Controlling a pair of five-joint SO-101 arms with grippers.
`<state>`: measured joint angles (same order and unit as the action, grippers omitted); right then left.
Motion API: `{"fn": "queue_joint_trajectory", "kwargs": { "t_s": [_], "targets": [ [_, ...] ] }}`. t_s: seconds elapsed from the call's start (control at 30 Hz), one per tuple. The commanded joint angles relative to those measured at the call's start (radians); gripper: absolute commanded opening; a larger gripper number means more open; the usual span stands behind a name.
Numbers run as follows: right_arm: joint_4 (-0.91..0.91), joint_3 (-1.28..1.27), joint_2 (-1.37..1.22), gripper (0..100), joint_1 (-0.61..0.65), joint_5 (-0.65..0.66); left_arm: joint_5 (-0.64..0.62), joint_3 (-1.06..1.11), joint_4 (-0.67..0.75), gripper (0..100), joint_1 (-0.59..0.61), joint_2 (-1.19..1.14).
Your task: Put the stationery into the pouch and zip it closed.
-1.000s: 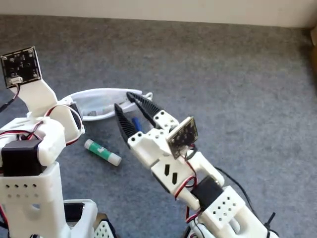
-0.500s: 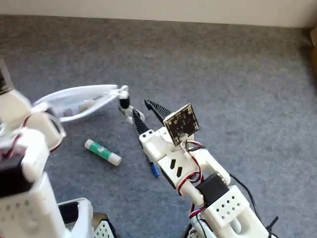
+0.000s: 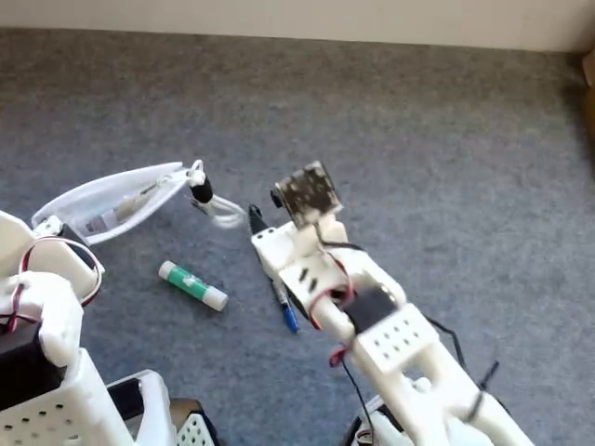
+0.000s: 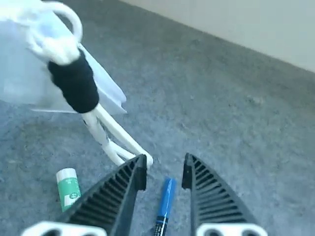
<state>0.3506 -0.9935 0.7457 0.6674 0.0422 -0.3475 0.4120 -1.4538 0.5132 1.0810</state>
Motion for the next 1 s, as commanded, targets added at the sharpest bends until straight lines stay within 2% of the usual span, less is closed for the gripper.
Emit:
{"fn": "queue_joint_trajectory", "kwargs": {
  "t_s": [0.0,0.47,0.97],
  "targets": [
    [-0.001,0.151,-0.154,12.1,-0.012,-0.074,-0.011,-0.010,0.034,1,0.012,0.021],
    [0.002,0.443,-0.680,12.1,-0.028,-0.083,-0.009,0.044,0.058,1,0.012,0.021],
    [0.004,0.570,-0.940,12.0,-0.044,-0.077,-0.008,0.047,0.051,1,0.012,0.021]
  ]
}}
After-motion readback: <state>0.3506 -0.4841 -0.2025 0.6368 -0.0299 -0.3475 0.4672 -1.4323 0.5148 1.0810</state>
